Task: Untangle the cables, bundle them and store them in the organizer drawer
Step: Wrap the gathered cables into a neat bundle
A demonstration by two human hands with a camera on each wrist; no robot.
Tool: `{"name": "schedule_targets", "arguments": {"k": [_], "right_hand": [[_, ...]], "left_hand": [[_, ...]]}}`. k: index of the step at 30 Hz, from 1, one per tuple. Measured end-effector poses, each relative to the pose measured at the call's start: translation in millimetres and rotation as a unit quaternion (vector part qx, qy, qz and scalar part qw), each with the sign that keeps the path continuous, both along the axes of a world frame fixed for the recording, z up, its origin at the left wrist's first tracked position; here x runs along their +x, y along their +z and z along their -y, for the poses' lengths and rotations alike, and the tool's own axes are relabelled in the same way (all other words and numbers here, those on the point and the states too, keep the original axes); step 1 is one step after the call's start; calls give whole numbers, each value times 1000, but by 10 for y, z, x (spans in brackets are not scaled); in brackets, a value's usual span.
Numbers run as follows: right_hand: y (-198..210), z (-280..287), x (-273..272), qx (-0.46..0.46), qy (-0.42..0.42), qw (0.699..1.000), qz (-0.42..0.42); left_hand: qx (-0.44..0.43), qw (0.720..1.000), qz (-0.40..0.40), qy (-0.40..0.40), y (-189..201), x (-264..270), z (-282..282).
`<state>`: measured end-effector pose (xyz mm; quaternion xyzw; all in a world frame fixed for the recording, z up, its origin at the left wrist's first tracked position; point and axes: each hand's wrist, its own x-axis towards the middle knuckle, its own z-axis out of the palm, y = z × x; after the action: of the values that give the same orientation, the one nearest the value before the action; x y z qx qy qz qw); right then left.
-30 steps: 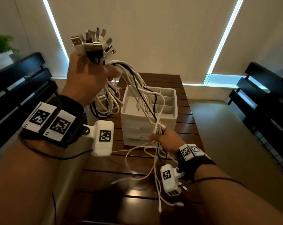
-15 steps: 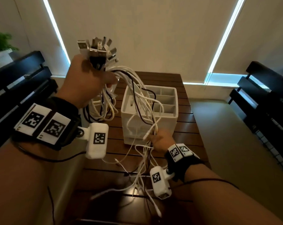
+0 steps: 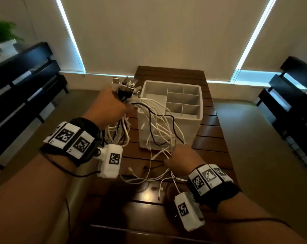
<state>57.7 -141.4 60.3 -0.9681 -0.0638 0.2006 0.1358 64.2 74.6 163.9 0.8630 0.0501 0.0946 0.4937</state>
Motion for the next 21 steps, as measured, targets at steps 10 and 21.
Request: {"name": "schedule_targets", "arguments": {"k": [10,21], "right_hand": [[-14,-411,49,-32,165,966,-197],[-1121,-1651,375,101,169,976,-90]], "left_hand": [[-51,990,-89,99,-629,-112,-357],[-82,973,-165,142,-1037,-183,-797]]}}
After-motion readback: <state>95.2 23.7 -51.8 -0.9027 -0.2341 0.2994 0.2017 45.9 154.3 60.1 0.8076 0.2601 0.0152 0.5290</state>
